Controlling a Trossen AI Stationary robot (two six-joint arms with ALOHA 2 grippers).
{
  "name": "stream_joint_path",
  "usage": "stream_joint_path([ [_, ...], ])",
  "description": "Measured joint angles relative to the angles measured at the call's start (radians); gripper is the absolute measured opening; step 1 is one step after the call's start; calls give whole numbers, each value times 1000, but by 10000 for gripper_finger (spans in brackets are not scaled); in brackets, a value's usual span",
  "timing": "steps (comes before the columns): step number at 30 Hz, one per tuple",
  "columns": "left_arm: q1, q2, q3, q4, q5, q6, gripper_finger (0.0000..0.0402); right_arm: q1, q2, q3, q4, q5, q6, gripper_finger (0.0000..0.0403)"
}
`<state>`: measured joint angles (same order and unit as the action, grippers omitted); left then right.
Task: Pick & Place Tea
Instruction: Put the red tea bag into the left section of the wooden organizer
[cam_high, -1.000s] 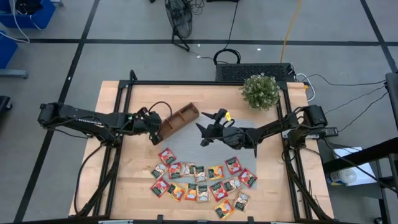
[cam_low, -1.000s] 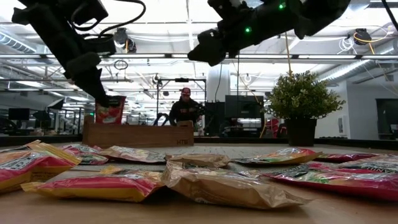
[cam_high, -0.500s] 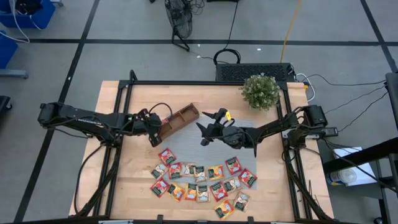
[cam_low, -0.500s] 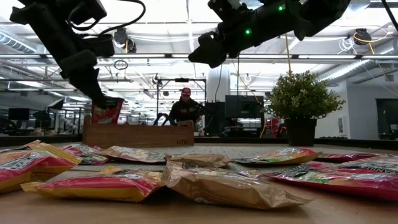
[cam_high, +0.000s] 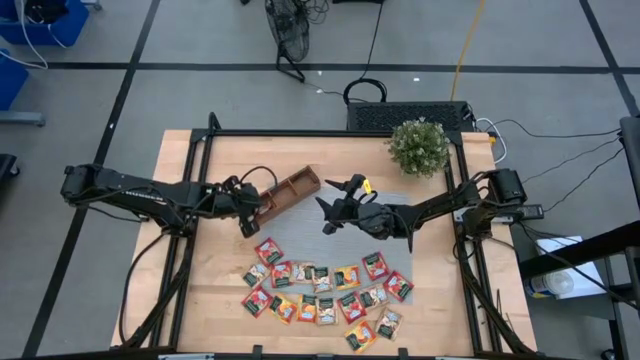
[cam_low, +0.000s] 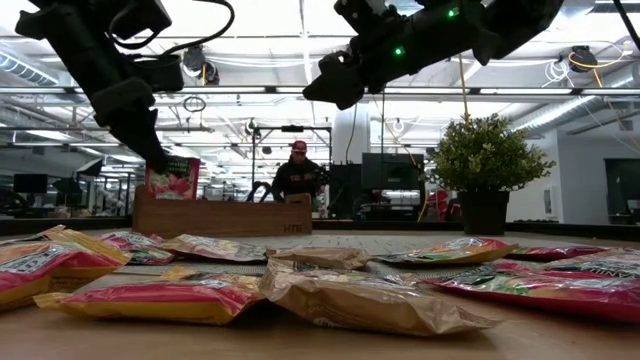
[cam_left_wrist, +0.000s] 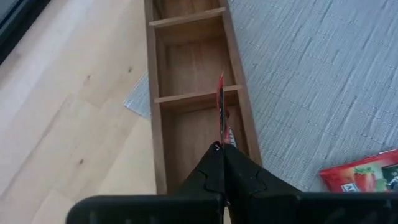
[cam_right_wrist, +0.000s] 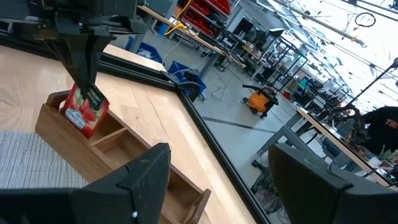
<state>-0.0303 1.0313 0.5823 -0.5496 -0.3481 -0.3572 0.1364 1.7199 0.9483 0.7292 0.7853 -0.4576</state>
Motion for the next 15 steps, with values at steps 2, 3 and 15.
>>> stream_joint_path([
  [2, 0, 0, 0, -2, -21, 14, 0, 0, 0, 0, 0, 0, 0, 251],
  [3, 1, 0, 0, -5, -29, 15, 0, 0, 0, 0, 0, 0, 0, 251],
  [15, 23, 3, 0, -48, -86, 49, 0, 0, 0, 0, -1, 0, 0, 251],
])
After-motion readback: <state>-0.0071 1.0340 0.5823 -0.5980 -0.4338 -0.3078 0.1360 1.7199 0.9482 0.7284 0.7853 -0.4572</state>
